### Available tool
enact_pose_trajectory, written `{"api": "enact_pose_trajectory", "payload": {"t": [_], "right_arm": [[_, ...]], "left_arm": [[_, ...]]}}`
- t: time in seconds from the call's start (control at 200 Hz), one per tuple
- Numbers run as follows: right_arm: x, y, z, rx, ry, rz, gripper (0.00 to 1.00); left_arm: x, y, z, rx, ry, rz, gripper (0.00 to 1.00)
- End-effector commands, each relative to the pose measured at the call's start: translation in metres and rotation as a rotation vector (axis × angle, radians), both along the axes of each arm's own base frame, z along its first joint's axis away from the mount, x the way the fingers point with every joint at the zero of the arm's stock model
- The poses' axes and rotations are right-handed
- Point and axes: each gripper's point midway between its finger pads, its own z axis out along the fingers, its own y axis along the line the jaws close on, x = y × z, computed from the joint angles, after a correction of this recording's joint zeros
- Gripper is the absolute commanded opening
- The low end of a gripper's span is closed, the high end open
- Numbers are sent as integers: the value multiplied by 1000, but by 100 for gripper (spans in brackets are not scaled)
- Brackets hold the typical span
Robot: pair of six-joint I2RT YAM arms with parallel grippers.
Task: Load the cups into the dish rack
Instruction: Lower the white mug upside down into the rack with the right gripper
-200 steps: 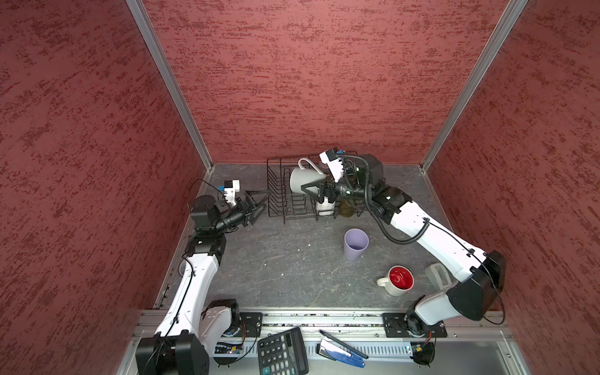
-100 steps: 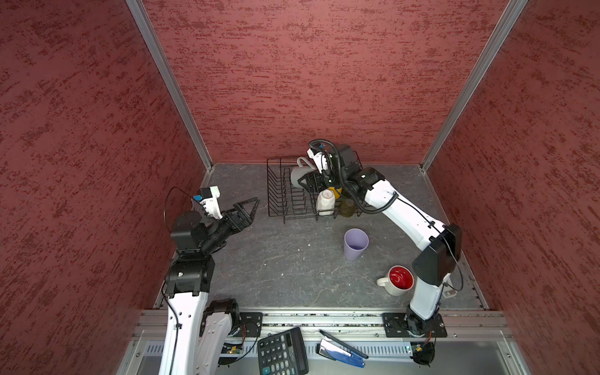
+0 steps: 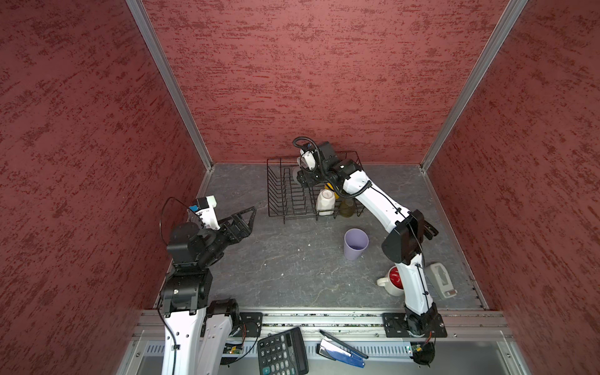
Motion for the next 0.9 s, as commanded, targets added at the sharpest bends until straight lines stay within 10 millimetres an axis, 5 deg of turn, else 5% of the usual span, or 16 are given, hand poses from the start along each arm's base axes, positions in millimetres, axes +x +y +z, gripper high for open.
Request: {"api": "enact_pose_trajectory", "payload": {"t": [0.0, 0.892], "right_arm": [[17, -13, 18, -38, -83, -57, 0], [65, -9, -61, -142, -57, -51, 0]], "left_arm": [[-7, 4, 5, 25, -21, 23, 100], [-16, 3, -1, -10, 1, 29, 100]]}}
